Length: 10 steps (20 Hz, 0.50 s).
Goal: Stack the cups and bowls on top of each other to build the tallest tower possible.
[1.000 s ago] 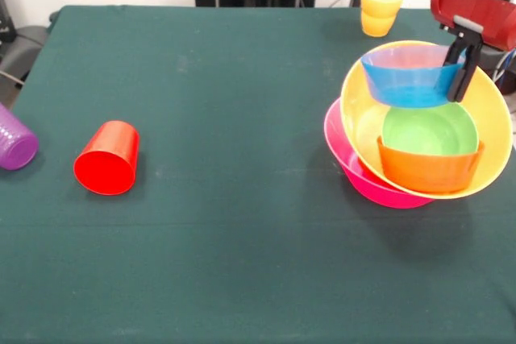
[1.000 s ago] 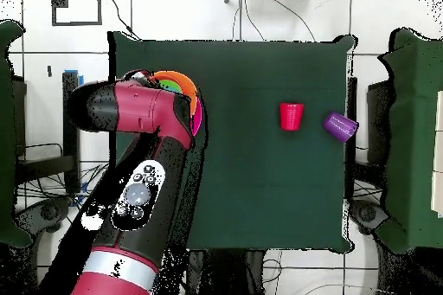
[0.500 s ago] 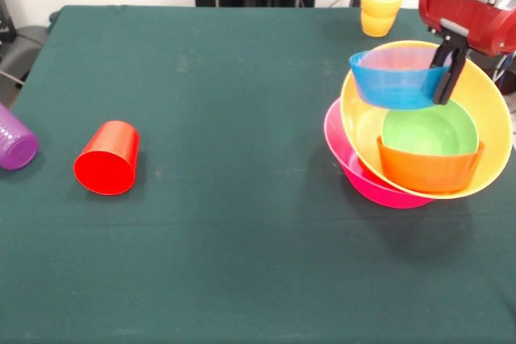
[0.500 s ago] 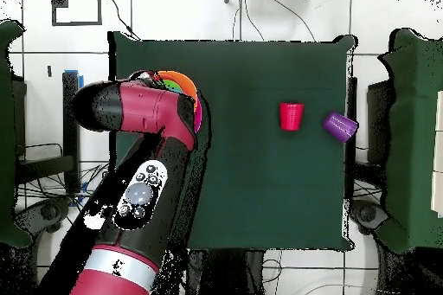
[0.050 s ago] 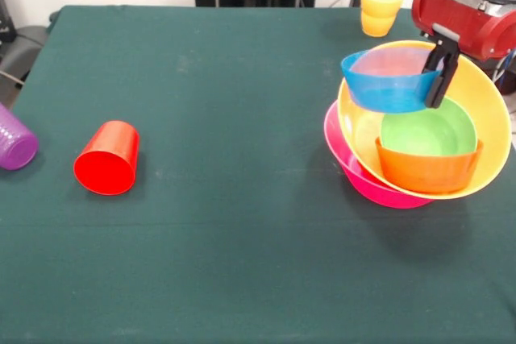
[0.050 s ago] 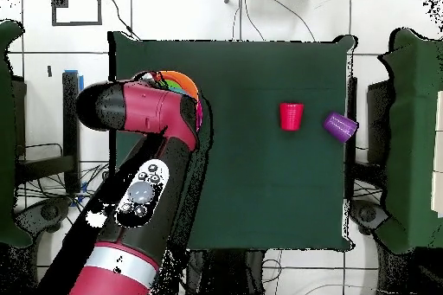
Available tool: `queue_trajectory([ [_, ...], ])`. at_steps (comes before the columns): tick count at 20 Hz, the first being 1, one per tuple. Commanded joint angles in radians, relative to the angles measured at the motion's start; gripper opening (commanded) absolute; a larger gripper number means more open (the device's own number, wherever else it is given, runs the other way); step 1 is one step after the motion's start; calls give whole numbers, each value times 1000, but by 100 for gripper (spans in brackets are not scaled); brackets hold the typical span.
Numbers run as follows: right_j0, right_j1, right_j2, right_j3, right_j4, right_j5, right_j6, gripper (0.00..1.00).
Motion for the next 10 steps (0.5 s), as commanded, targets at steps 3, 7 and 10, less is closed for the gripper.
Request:
queue_trajectory([
  [3,24,8,49,58,28,-7,199,0],
  [7,40,11,35,51,37,9,213,0],
  [10,43,11,26,48,42,18,210,0],
])
